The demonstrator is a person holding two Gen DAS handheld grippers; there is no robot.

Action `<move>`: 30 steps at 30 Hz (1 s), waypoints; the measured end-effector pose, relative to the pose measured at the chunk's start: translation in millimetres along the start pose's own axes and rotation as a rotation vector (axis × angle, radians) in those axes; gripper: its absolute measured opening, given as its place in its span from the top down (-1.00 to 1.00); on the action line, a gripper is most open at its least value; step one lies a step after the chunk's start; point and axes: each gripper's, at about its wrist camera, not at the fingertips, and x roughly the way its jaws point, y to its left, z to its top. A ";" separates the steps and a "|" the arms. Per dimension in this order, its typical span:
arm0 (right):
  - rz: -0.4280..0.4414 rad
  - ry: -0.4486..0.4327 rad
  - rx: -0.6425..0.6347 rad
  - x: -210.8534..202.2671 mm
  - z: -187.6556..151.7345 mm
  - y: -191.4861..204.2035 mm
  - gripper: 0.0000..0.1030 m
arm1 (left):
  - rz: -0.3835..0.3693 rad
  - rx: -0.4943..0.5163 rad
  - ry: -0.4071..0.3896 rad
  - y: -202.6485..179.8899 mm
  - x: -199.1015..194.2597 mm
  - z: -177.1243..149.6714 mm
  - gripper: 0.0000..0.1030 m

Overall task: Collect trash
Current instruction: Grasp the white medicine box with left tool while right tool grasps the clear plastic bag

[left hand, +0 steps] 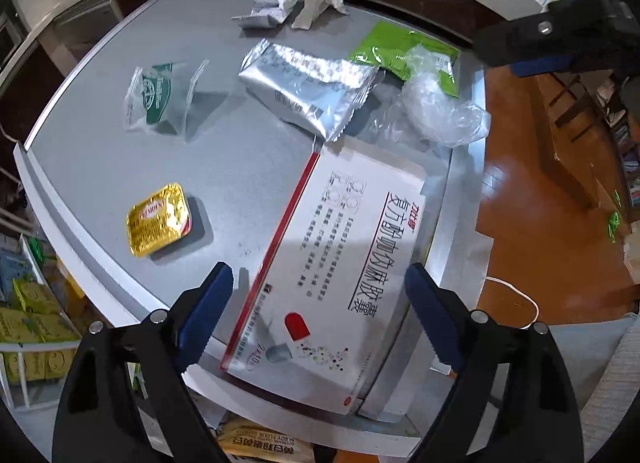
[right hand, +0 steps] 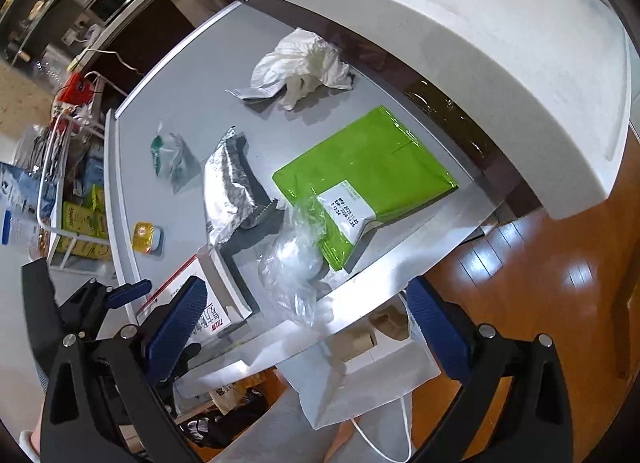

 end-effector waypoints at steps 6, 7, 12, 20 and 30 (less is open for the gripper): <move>-0.029 0.021 0.067 16.8 6.5 -0.4 -0.91 | -0.017 0.032 0.009 -1.1 8.5 6.6 -0.75; -0.029 0.025 0.083 19.3 7.5 -1.5 -0.91 | -0.014 0.038 0.006 -1.3 8.2 6.6 -0.75; -0.036 0.034 0.137 30.3 14.3 -3.8 -0.91 | 0.039 0.095 0.015 -12.1 18.3 6.7 -0.74; -0.062 0.062 0.135 46.2 30.6 2.2 -0.91 | 0.014 0.066 0.001 -4.6 17.5 9.6 -0.52; -0.134 0.087 -0.062 47.7 -4.9 33.4 -0.65 | -0.033 -0.048 -0.048 22.1 3.5 8.4 -0.50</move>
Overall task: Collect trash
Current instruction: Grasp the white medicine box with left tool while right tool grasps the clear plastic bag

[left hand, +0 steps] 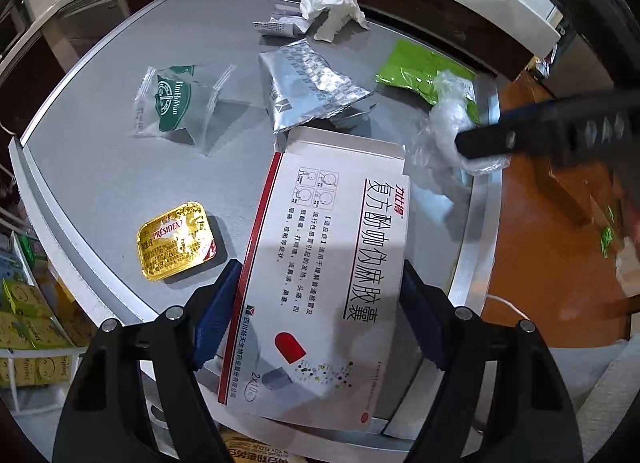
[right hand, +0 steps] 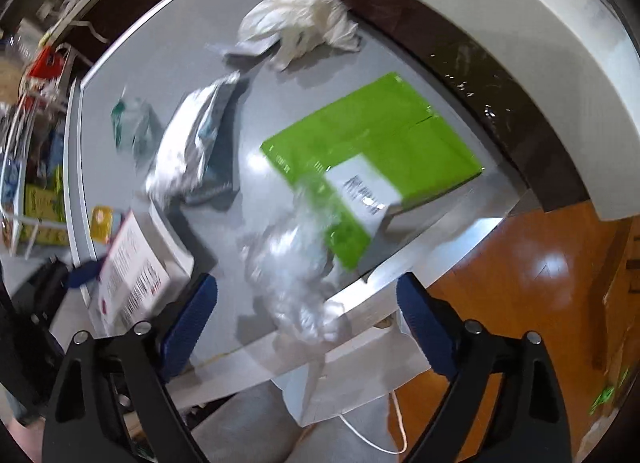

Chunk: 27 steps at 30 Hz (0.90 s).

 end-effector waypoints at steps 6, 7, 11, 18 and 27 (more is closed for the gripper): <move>0.012 -0.007 0.032 15.3 9.0 2.3 -0.62 | -0.005 -0.024 -0.008 0.6 -0.4 -3.0 -0.50; 0.010 -0.013 0.033 16.5 10.9 2.7 -0.62 | -0.002 -0.027 -0.010 0.2 -0.9 -3.2 -0.50; 0.006 -0.012 0.012 22.0 15.7 2.9 -0.36 | 0.014 -0.018 -0.005 -4.8 -1.0 -5.7 -0.50; 0.045 -0.015 -0.029 22.1 17.2 7.3 0.21 | 0.067 0.016 0.024 -16.9 10.0 -3.3 -0.51; 0.110 -0.048 -0.061 3.4 8.7 4.8 0.27 | 0.033 -0.068 0.003 -7.5 1.8 -3.8 -0.50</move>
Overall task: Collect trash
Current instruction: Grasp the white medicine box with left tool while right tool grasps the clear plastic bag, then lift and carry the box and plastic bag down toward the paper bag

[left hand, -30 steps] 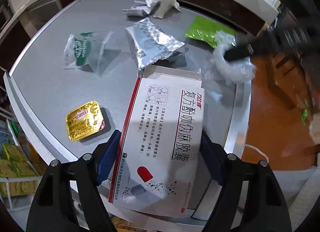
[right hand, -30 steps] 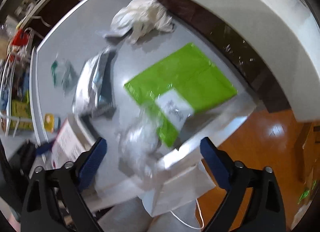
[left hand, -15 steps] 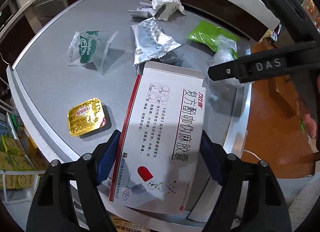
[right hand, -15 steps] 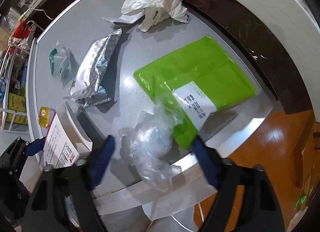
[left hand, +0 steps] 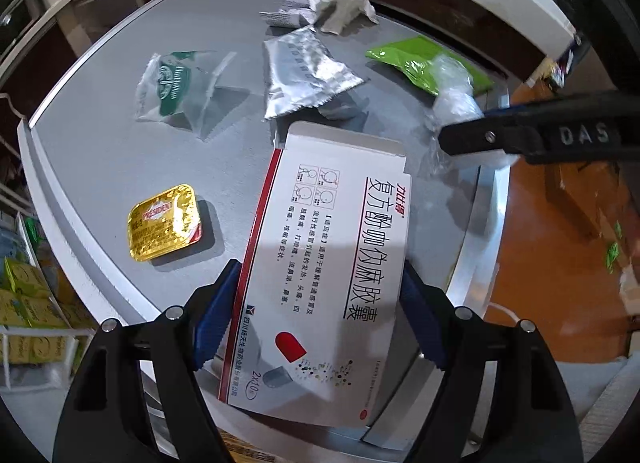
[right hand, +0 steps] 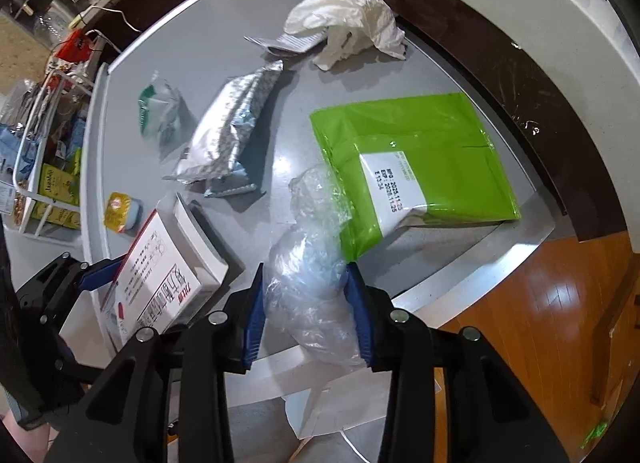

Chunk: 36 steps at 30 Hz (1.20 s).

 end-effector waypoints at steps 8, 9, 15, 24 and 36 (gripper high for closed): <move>0.113 -0.005 0.017 -32.7 -7.6 -23.8 0.27 | 0.007 -0.071 -0.049 1.1 -25.8 -3.0 -0.49; 0.119 -0.011 0.014 -35.5 -8.2 -23.1 0.27 | 0.011 -0.082 -0.057 1.0 -29.3 -3.6 -0.49; 0.146 -0.110 -0.045 -77.1 -10.8 -19.7 0.27 | 0.042 -0.150 -0.136 3.7 -59.2 -5.3 -0.49; 0.168 -0.265 -0.135 -140.5 -4.4 -12.2 0.27 | 0.126 -0.261 -0.311 -3.8 -115.2 7.2 -0.49; 0.192 -0.421 -0.274 -205.4 -16.8 -3.8 0.27 | 0.263 -0.355 -0.479 -40.5 -179.9 12.1 -0.49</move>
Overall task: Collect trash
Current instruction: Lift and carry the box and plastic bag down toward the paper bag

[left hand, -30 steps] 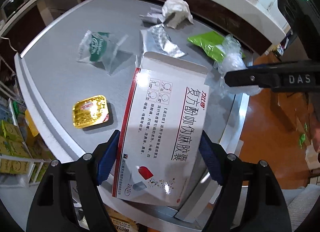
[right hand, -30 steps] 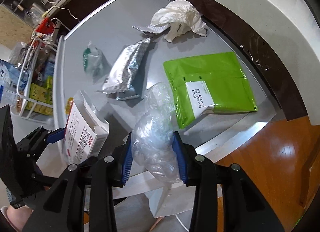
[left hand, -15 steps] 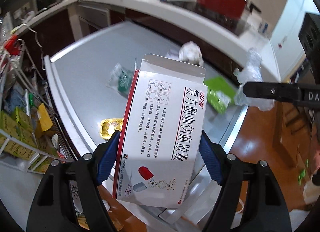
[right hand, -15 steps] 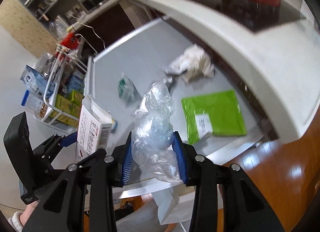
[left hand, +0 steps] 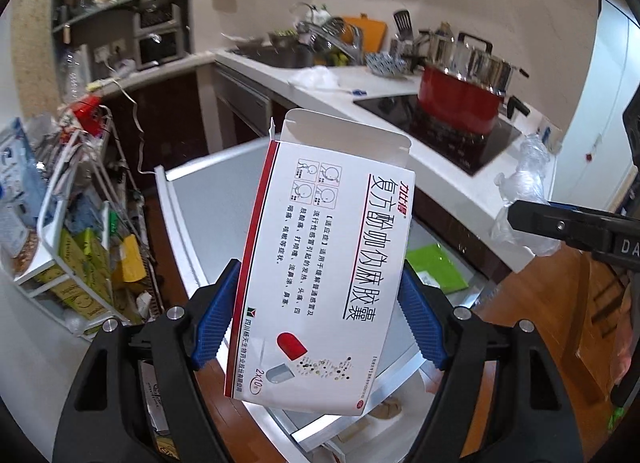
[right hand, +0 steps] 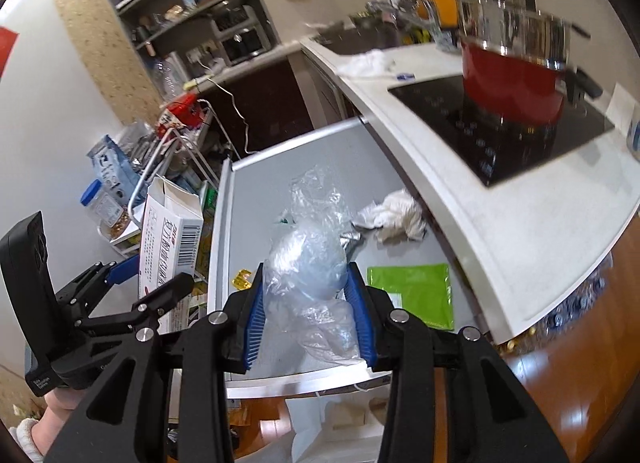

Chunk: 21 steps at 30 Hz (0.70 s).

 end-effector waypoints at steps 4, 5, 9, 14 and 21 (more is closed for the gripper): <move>-0.013 -0.032 -0.051 -17.3 -3.8 0.4 0.27 | 0.033 -0.017 -0.044 -6.9 -20.8 0.2 -0.49; -0.014 -0.038 -0.061 -21.4 -4.6 -0.1 0.27 | 0.035 -0.023 -0.052 -8.9 -25.3 -1.1 -0.49; -0.005 -0.047 -0.080 -32.7 -8.4 -6.5 0.27 | 0.054 -0.036 -0.078 -19.8 -41.4 -4.1 -0.49; 0.013 -0.057 -0.098 -44.1 -14.5 -13.8 0.27 | 0.071 -0.046 -0.095 -31.4 -53.3 -9.2 -0.49; 0.033 -0.007 -0.107 -38.7 -28.4 -20.0 0.27 | 0.132 -0.041 -0.029 -33.1 -39.0 -25.8 -0.49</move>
